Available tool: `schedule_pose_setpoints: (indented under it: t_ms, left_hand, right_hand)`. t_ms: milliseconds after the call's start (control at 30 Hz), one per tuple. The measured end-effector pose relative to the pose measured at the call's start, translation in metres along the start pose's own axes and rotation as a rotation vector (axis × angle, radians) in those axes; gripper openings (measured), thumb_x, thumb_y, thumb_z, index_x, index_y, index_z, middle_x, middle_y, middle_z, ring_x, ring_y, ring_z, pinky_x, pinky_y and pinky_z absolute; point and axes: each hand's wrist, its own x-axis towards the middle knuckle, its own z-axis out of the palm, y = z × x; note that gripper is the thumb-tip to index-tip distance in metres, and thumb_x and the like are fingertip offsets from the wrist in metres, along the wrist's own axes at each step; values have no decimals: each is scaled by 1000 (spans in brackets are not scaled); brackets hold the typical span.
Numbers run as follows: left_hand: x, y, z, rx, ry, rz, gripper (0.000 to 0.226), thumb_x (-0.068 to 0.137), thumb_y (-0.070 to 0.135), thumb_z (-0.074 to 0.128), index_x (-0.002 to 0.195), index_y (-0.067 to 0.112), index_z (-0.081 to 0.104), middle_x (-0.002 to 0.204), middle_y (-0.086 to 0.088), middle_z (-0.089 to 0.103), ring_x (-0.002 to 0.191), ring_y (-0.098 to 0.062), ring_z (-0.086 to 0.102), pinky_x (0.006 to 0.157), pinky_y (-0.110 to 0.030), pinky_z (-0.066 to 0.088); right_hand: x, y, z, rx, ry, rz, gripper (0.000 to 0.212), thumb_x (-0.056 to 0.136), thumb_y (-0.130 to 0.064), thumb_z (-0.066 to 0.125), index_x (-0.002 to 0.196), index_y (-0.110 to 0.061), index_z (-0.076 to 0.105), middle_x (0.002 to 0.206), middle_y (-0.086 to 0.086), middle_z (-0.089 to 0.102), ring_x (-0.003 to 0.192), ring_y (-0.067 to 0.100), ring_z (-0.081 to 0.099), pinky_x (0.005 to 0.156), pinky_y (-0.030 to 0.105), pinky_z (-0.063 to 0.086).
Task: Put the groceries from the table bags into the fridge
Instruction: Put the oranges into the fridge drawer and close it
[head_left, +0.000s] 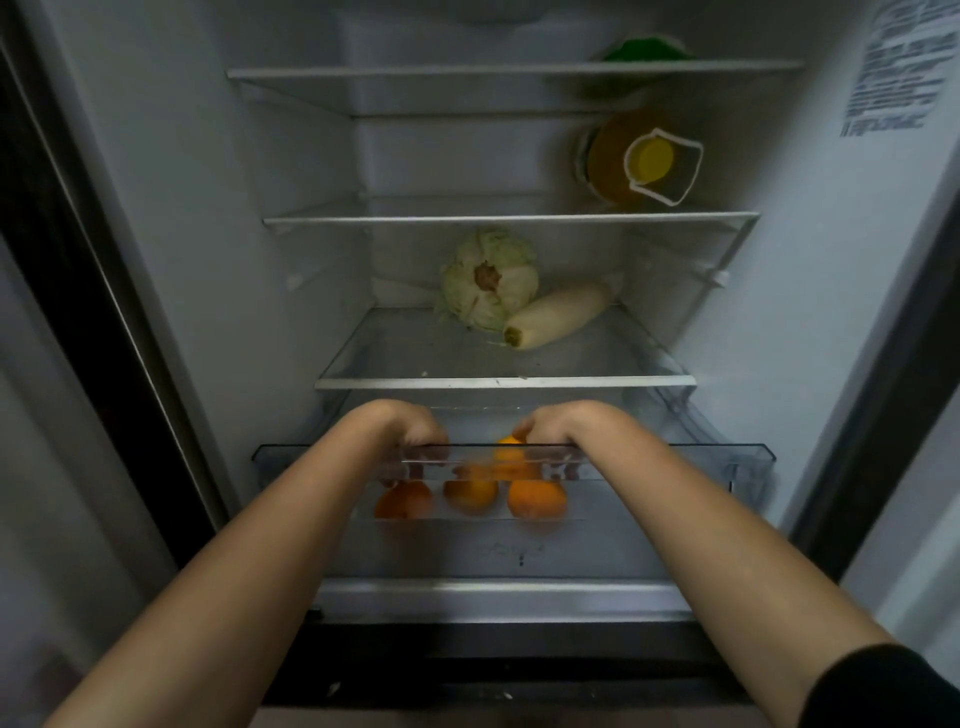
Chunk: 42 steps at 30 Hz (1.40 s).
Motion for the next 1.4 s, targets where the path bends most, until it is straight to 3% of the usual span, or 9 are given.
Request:
schedule_pose_setpoints:
  t_ms: [100, 233, 333, 433, 600, 767, 967, 1200, 1400]
  left_hand:
    - [-6, -2, 0, -153, 225, 45, 24, 94, 18, 55, 101, 1, 70, 98, -16, 70, 74, -29, 65, 61, -32, 54]
    - [-27, -4, 12, -210, 888, 174, 29, 100, 29, 47, 91, 9, 66, 92, -14, 68, 89, -33, 62, 68, -34, 43]
    - [-46, -9, 36, -148, 1345, 302, 36, 99, 34, 41, 106, 12, 69, 109, -11, 70, 104, -32, 62, 83, -40, 48]
    - [-59, -14, 73, -68, 1537, 327, 42, 98, 36, 45, 124, 9, 65, 137, -16, 58, 128, -35, 51, 103, -48, 41]
    - [-69, -25, 155, -3, 1506, 240, 53, 98, 37, 46, 141, 8, 51, 157, -20, 34, 144, -38, 32, 111, -59, 31]
    - [-89, -37, 195, 58, 1389, 132, 59, 98, 43, 41, 147, 9, 45, 160, -20, 26, 148, -38, 24, 110, -64, 30]
    - [-168, -53, 198, 92, 1478, 119, 60, 99, 44, 40, 149, 11, 42, 161, -20, 25, 148, -38, 22, 113, -64, 25]
    - [-320, -134, 291, 118, 1524, 73, 61, 102, 48, 32, 151, 12, 39, 163, -18, 20, 152, -34, 15, 116, -62, 18]
    - [-489, -279, 396, 203, 1447, -297, 64, 99, 47, 37, 153, 13, 35, 164, -18, 16, 152, -36, 10, 116, -66, 15]
  right_hand:
    - [-12, -4, -1, 84, 139, -54, 38, 96, -12, 54, 132, -6, 61, 135, 16, 61, 120, 35, 61, 102, 45, 51]
    - [-39, -2, -8, 54, 481, -157, 41, 98, -20, 48, 137, -21, 59, 143, 9, 57, 128, 29, 54, 105, 36, 46]
    - [-61, 0, 2, 64, 788, -207, 36, 101, -34, 43, 131, -25, 62, 131, 8, 64, 119, 32, 58, 91, 39, 49]
    - [-74, -2, 35, 132, 1114, -299, 40, 103, -39, 43, 133, -20, 60, 133, 8, 61, 120, 31, 57, 90, 39, 46]
    - [-70, 8, 100, -9, 1433, -391, 51, 100, -44, 45, 141, -16, 56, 153, 19, 43, 143, 34, 39, 117, 51, 29]
    - [-73, 14, 132, -149, 1317, -397, 65, 100, -53, 40, 155, -18, 36, 166, 18, 15, 154, 33, 10, 123, 55, 5]
    - [-128, -11, 158, -91, 1323, -412, 73, 100, -55, 36, 159, -16, 22, 167, 18, 5, 155, 32, 1, 123, 57, 7]
    - [-220, -117, 251, 3, 1357, -591, 84, 96, -54, 48, 160, -11, 15, 165, 24, 3, 154, 37, 3, 123, 56, 9]
    - [-302, -270, 378, 63, 1178, -900, 85, 94, -54, 53, 159, -12, 18, 165, 25, 2, 154, 37, 1, 123, 55, 7]
